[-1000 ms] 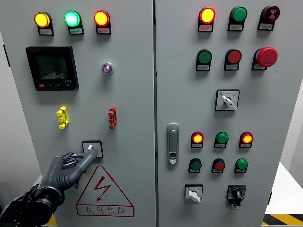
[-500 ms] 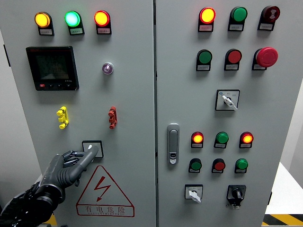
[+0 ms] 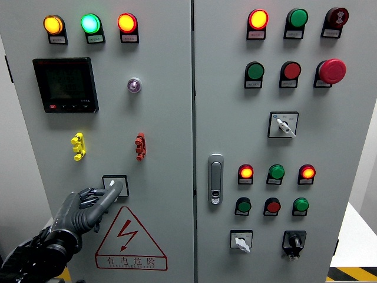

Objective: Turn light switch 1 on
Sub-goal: 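Pinch the white switch knob with the left hand fingers, then twist the switch knob clockwise with the left hand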

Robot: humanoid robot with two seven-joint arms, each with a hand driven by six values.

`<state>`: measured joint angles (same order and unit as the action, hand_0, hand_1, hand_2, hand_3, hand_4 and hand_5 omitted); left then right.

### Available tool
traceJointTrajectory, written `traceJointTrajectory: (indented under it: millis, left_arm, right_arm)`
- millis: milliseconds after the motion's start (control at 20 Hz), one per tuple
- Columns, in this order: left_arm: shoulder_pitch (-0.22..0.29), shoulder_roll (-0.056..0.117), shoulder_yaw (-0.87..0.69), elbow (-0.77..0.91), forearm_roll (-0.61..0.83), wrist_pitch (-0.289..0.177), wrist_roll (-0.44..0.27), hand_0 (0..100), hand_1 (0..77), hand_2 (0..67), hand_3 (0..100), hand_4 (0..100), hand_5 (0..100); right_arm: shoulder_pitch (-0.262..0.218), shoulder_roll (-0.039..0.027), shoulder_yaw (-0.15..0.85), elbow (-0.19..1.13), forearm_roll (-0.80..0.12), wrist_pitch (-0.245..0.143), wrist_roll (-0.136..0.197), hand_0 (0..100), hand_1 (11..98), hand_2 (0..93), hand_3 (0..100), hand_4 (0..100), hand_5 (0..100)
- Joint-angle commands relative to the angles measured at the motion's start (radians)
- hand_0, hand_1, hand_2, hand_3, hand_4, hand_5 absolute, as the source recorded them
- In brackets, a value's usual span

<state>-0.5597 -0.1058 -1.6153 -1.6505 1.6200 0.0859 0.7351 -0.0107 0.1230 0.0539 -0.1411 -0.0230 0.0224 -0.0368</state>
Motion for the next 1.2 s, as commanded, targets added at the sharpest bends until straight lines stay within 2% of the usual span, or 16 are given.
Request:
traceJointTrajectory:
  millis: [0, 350, 450, 500, 550, 700, 750, 850, 1150]
  left_arm:
    - [0.000, 0.000, 0.000, 0.001, 0.000, 0.000, 0.001, 0, 50.1, 50.2, 89, 100, 100]
    - [-0.002, 0.000, 0.000, 0.001, 0.000, -0.002, 0.012, 0, 47.0, 50.5, 89, 100, 100]
    - [-0.002, 0.002, 0.000, 0.001, 0.000, -0.002, 0.013, 5, 46.0, 50.5, 89, 100, 100]
    - [-0.002, 0.002, 0.000, 0.001, 0.000, -0.002, 0.013, 11, 45.5, 50.6, 89, 100, 100]
    - [-0.002, 0.002, 0.000, 0.001, 0.000, -0.002, 0.013, 15, 45.1, 50.7, 89, 100, 100]
    - [-0.003, 0.002, 0.000, 0.003, 0.001, -0.003, 0.015, 23, 44.7, 50.8, 89, 100, 100]
    - [-0.003, 0.002, 0.000, 0.001, 0.000, -0.003, 0.015, 24, 44.6, 50.9, 89, 100, 100]
    - [-0.003, 0.002, 0.000, 0.003, 0.001, -0.005, 0.015, 25, 44.5, 51.0, 89, 100, 100]
    - [-0.003, 0.003, 0.002, 0.003, 0.001, -0.008, 0.026, 26, 45.1, 51.2, 90, 100, 100]
  right_arm:
    - [0.000, 0.0013, 0.000, 0.000, 0.000, -0.001, 0.000, 0, 20.1, 0.0, 20, 19, 10]
    - [0.000, -0.0002, 0.000, 0.000, 0.000, -0.001, 0.000, 0, 20.0, 0.0, 20, 19, 10]
    - [0.000, 0.0013, 0.001, 0.000, 0.000, 0.001, 0.000, 0, 20.0, 0.0, 20, 19, 10]
    - [0.000, -0.0002, 0.000, 0.000, 0.000, 0.001, 0.000, 0, 20.0, 0.0, 20, 19, 10]
    - [0.000, 0.0013, 0.000, 0.000, 0.000, -0.001, 0.000, 0, 20.0, 0.0, 20, 19, 10]
    - [0.000, -0.0002, 0.000, 0.000, 0.000, -0.001, 0.000, 0, 19.5, 0.0, 20, 19, 10]
    - [0.000, 0.0013, 0.000, 0.000, 0.000, -0.001, 0.000, 0, 19.8, 0.0, 20, 19, 10]
    - [0.000, -0.0002, 0.000, 0.000, 0.000, -0.001, 0.000, 0, 19.9, 0.0, 20, 19, 10]
    - [0.000, 0.0013, 0.001, 0.000, 0.000, 0.001, 0.000, 0, 20.0, 0.0, 20, 19, 10]
